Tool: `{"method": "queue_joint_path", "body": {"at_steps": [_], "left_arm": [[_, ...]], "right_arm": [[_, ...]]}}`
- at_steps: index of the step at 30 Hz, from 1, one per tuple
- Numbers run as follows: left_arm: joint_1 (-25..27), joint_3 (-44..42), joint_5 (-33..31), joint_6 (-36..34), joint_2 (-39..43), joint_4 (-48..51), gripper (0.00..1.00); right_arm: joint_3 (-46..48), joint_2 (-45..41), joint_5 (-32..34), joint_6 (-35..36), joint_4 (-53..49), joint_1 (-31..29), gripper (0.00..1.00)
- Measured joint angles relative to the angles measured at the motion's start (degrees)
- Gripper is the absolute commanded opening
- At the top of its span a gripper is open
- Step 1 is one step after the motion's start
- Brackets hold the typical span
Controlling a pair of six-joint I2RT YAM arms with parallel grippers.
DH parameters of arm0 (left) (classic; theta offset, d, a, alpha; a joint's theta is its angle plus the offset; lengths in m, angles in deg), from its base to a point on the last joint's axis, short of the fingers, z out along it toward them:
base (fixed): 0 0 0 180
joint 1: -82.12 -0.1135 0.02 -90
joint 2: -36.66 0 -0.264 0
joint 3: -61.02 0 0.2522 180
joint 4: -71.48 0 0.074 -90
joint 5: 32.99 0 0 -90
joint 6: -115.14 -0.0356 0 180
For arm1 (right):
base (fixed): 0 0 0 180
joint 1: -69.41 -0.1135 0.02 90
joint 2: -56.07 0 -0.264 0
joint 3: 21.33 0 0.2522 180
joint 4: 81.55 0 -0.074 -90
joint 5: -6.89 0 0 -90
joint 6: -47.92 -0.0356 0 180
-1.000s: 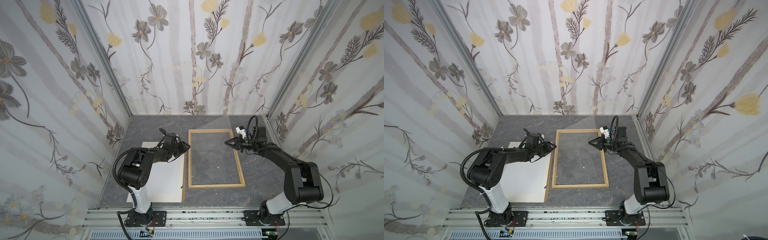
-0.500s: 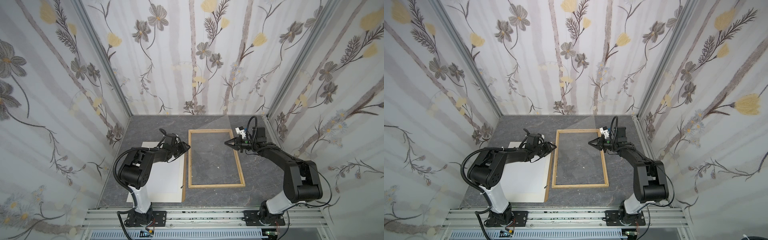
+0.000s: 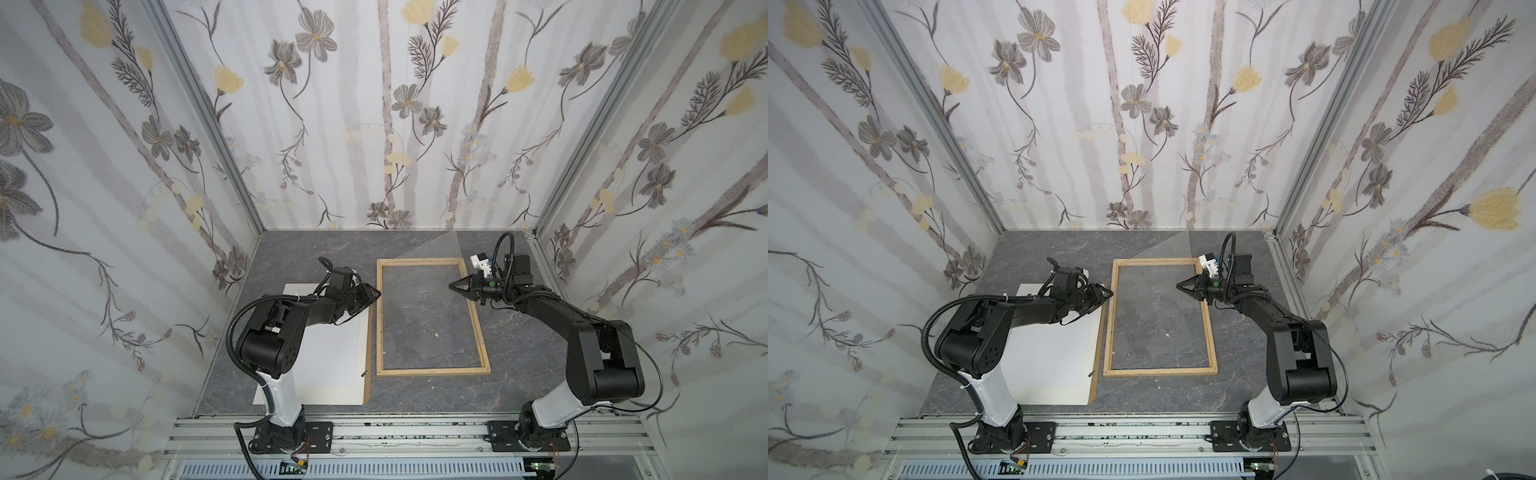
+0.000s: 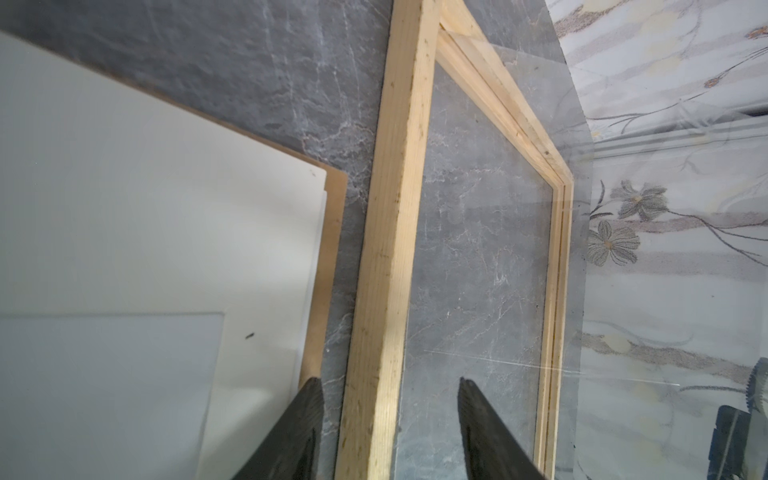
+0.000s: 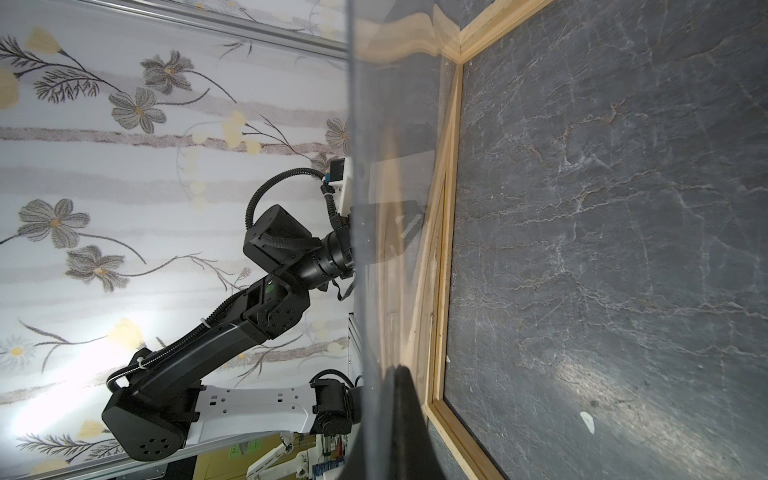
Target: Put the photo into the frame
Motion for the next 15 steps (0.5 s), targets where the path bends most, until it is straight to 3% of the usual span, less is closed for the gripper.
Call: {"method": "queue_joint_path", "body": {"at_steps": [15], "left_arm": [[0.00,0.00,0.63,0.11,-0.17,-1.07,0.52]], "right_arm": [[0.55,-0.11,-1.90,-0.70,2.82,-0.04,0.00]]}}
